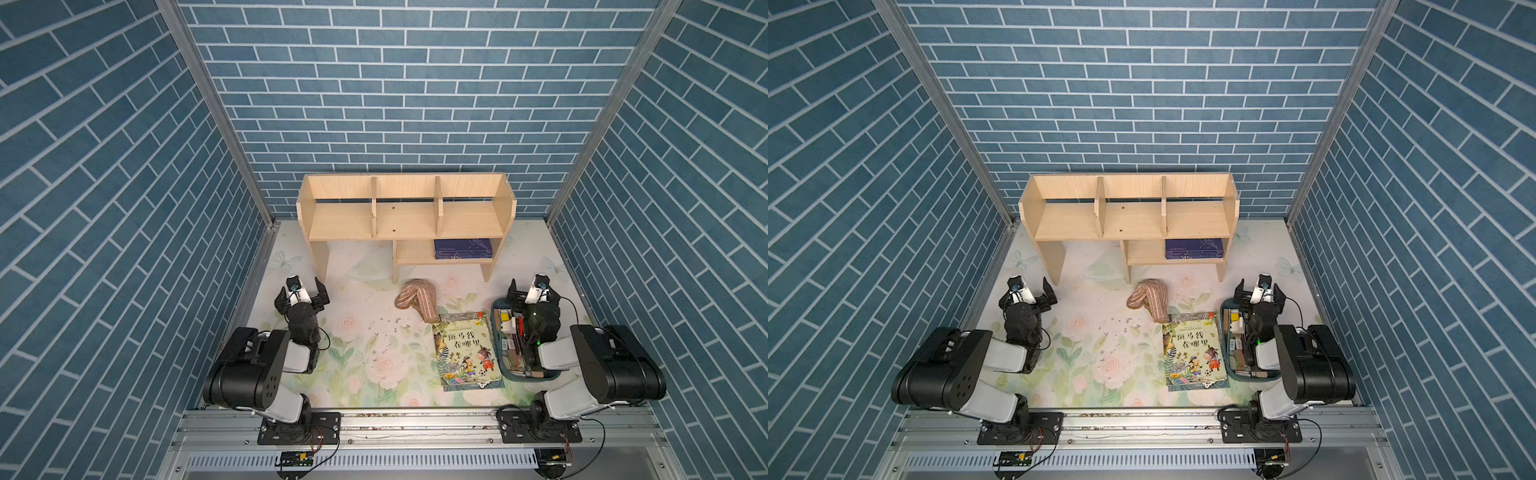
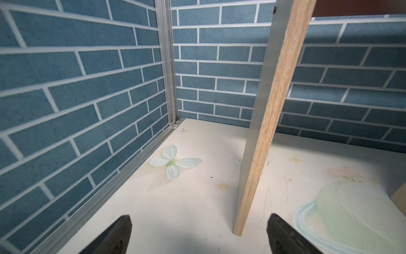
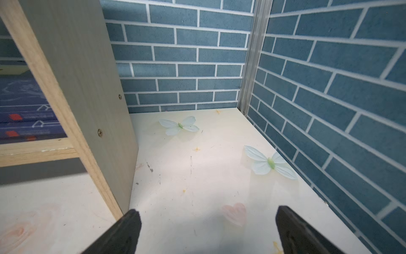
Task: Wipe the bookshelf clean with a cloth
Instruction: Pick up the cleaning item at the center of the board.
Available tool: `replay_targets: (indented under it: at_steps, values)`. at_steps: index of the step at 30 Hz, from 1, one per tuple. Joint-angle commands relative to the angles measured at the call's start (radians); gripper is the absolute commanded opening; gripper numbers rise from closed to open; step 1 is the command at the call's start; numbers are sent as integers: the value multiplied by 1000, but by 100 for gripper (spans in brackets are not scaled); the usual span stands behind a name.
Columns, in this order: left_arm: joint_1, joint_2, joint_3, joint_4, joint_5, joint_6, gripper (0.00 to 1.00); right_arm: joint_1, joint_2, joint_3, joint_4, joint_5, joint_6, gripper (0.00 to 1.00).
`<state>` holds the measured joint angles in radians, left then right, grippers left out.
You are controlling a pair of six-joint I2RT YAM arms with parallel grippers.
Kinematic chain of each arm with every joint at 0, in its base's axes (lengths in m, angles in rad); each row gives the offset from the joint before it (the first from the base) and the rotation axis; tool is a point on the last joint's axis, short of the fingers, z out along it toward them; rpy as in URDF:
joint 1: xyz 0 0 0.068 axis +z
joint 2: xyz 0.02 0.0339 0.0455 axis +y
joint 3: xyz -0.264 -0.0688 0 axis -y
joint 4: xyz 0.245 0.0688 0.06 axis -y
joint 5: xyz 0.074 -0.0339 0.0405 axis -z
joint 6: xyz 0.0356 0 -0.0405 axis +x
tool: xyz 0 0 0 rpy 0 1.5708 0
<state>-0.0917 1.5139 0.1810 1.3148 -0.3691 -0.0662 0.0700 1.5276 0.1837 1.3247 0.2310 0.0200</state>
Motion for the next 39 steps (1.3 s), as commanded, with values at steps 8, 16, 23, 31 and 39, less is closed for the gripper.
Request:
replay_targets:
  at_steps: [8,16,23,31,39]
  values:
    - [-2,-3,5,10,-4,11,100,1,1,1,25,-4,-17,100]
    - [2,-8,12,-4,5,10,100,1,-40,9,-35,3,-12,100]
    - [3,-187,352,-649,-84,-62,99,78,-398,274,-943,162,224,100]
    - [-26,-346,444,-1024,-11,-346,99,171,-552,280,-1417,213,663,96]
    - [-329,-596,377,-1157,-104,-439,95,510,-563,471,-1782,495,810,100]
